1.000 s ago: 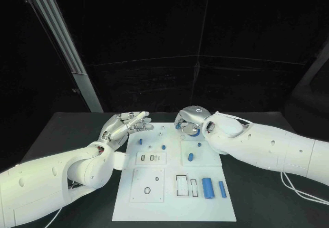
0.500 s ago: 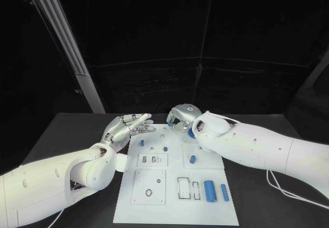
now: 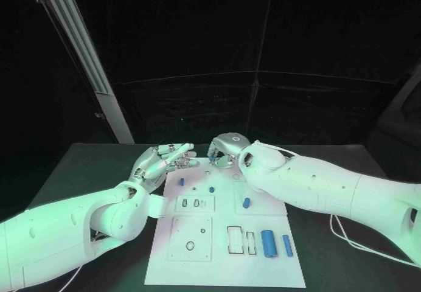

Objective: Assemble the parts on the task board

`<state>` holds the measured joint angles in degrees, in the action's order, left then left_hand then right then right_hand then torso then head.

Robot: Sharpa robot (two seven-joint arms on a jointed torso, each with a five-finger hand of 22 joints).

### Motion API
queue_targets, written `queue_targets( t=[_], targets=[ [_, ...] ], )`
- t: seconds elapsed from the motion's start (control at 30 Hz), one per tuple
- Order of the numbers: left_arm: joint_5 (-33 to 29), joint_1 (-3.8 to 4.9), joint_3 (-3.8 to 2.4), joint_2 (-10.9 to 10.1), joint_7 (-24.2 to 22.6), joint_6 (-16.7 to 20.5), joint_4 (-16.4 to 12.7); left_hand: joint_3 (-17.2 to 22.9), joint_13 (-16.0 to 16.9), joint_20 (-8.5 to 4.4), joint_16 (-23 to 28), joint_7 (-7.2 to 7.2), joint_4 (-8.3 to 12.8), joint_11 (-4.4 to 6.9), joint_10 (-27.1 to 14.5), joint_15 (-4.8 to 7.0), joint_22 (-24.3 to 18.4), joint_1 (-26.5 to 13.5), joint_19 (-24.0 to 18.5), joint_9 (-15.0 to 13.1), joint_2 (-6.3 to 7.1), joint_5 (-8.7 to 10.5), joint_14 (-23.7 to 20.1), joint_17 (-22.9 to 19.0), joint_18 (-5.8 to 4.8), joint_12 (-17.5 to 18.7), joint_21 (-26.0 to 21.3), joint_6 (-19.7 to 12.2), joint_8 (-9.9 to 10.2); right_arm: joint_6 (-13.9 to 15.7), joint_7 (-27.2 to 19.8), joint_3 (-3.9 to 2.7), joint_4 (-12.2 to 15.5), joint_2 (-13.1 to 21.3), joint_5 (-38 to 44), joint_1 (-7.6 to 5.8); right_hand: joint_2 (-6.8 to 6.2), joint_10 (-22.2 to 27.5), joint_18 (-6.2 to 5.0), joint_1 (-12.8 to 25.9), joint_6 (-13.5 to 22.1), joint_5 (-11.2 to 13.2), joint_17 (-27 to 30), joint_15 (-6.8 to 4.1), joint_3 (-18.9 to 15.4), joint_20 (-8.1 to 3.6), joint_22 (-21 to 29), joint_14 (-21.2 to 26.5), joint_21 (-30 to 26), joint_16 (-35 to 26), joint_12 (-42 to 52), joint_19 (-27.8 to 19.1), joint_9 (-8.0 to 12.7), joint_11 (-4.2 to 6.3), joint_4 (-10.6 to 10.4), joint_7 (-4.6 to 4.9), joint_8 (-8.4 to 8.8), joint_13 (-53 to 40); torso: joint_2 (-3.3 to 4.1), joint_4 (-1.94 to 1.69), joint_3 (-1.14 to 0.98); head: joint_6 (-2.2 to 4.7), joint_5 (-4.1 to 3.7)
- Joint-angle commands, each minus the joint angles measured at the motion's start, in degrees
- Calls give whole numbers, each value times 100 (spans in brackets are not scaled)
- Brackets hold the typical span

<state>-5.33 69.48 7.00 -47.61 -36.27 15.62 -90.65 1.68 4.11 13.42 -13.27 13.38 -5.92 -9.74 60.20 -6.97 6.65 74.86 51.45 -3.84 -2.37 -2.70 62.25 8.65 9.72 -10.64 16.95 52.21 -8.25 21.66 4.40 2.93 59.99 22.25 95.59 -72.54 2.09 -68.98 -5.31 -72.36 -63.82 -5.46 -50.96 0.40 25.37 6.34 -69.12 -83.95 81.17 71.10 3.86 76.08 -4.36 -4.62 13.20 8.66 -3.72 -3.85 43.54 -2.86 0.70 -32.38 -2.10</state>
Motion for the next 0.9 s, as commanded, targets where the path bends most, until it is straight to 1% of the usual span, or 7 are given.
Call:
queue_targets(
  t=[0.03,0.1,0.17,0.37,0.43,0.6,0.9],
  targets=[
    [34,12,-5,9,-39,-79,4,9,-7,15,15,0,34,-7,-13,-16,-11,12,16,9,-63,-22,-22,7,78,30,-40,39,38,-160,-55,-4,-17,-27,3,-13,-27,25,89,-26,9,-29,8,-22,48,6,8,-5,35,17,-19,21,-13,-35,-30,20,-10,-7,2,1,1,-14,6],
    [34,13,-5,11,-41,-77,7,9,-7,15,15,0,34,-7,-13,-16,-11,12,16,9,-63,-22,-22,7,78,30,-40,39,38,-211,-59,-3,-16,-35,19,-13,-27,25,89,-26,9,-29,8,-22,48,6,8,-5,35,17,-19,21,-13,-35,-30,20,-10,-7,5,-2,2,-19,12],
    [34,14,-5,13,-41,-75,10,9,-7,15,15,0,34,-7,-13,-16,-11,12,16,9,-63,-22,-22,7,78,30,-40,39,38,-252,-57,-3,-18,-42,38,-13,-31,27,90,-24,11,-29,9,-22,51,7,6,-4,36,17,-19,22,-12,-35,-33,21,-9,-7,1,3,1,-34,15],
    [34,20,-5,15,-38,-74,17,14,-8,16,16,0,38,-6,-12,-16,-13,15,17,9,-72,-22,-21,8,79,32,-41,40,40,-346,-32,-2,-41,-60,76,-13,-40,34,90,-18,17,-28,12,-20,55,8,4,-3,37,17,-21,22,-11,-38,-43,22,-7,-6,6,1,2,-43,26],
    [34,23,-5,16,-36,-77,25,14,-8,16,16,0,38,-6,-12,-16,-13,15,17,9,-72,-22,-21,8,79,32,-41,40,40,-370,-22,-2,-56,-73,89,-13,-44,37,89,-15,19,-28,6,-19,56,9,7,-4,35,20,-21,20,-11,-39,-47,23,-6,-6,5,5,0,-52,32],
    [34,30,-5,18,-36,-86,37,14,-8,16,16,0,38,-6,-12,-16,-13,15,17,9,-72,-22,-21,8,79,32,-41,40,40,-418,-9,-1,-99,-112,104,-12,-44,37,89,-15,19,-28,6,-19,56,9,7,-4,35,20,-21,20,-11,-39,-47,23,-6,-6,10,4,4,-55,32],
    [34,39,-5,17,-26,-114,42,17,-9,16,17,0,43,-6,-12,-16,-15,18,18,9,-80,-22,-21,10,79,35,-44,40,43,-433,105,0,-175,-170,155,-11,-79,83,86,8,59,-33,34,-10,84,17,21,5,29,11,-27,6,-3,-51,-95,34,5,-1,13,6,0,-82,45]
  ],
)
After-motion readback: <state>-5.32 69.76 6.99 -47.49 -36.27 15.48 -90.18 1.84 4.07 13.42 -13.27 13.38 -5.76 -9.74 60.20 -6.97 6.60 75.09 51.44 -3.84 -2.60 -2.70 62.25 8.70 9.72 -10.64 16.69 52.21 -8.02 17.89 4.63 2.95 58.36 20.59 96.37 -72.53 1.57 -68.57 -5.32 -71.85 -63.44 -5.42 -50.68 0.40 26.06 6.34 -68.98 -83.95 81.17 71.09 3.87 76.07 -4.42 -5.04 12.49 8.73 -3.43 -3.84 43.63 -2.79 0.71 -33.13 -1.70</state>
